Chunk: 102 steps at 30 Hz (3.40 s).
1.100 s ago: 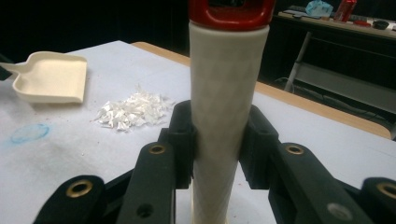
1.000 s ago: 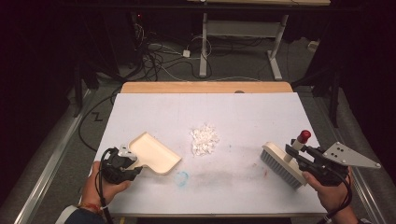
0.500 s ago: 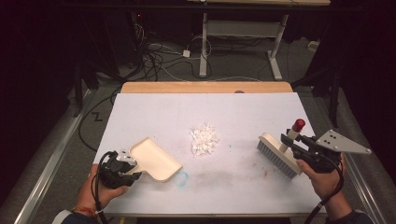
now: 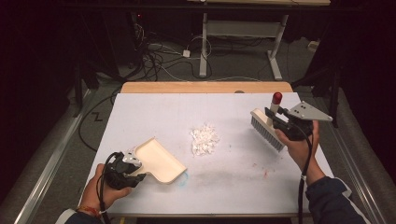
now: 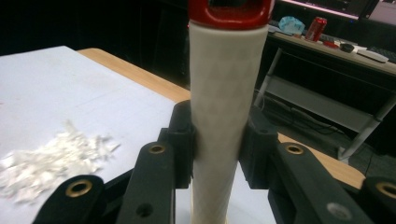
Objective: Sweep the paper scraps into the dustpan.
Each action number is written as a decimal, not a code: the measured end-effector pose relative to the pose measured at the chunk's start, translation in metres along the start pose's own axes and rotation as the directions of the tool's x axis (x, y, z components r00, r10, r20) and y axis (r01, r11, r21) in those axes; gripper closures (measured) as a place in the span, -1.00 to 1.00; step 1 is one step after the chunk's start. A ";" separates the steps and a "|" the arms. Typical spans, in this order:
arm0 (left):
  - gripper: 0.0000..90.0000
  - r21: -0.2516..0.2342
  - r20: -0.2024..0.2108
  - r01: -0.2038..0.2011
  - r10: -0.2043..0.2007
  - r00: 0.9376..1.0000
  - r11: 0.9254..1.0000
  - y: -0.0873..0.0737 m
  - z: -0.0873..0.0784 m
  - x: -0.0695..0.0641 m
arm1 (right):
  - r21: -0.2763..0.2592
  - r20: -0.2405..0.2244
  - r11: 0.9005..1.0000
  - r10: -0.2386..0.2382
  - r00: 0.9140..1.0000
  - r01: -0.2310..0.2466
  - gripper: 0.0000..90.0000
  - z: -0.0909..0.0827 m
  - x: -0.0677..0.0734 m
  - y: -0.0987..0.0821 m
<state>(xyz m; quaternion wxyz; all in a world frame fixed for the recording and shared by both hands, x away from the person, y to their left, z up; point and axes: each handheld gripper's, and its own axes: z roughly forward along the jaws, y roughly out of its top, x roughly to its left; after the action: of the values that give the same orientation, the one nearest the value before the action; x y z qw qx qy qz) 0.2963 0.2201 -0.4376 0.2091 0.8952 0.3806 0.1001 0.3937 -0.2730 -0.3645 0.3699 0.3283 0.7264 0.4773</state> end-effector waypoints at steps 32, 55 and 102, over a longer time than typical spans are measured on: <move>0.40 0.019 0.025 -0.042 0.042 0.999 0.999 0.005 0.012 -0.001 | 0.005 -0.089 1.000 -0.024 0.996 0.024 0.57 0.085 0.048 0.017; 0.40 0.030 0.024 -0.057 0.057 0.998 0.998 0.009 0.015 -0.009 | -0.016 -0.176 0.994 -0.109 0.978 0.107 0.57 0.082 0.111 0.040; 0.40 0.090 0.044 -0.069 0.065 0.997 0.994 0.045 0.040 -0.020 | -0.109 -0.403 0.990 -0.126 0.907 0.089 0.55 0.103 0.137 0.025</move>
<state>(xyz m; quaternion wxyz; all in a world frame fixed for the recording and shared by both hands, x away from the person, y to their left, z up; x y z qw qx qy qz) 0.3251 0.1657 -0.4534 0.1723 0.9180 0.3499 0.0711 0.4142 -0.1044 -0.4001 0.2496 0.1643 0.7829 0.5457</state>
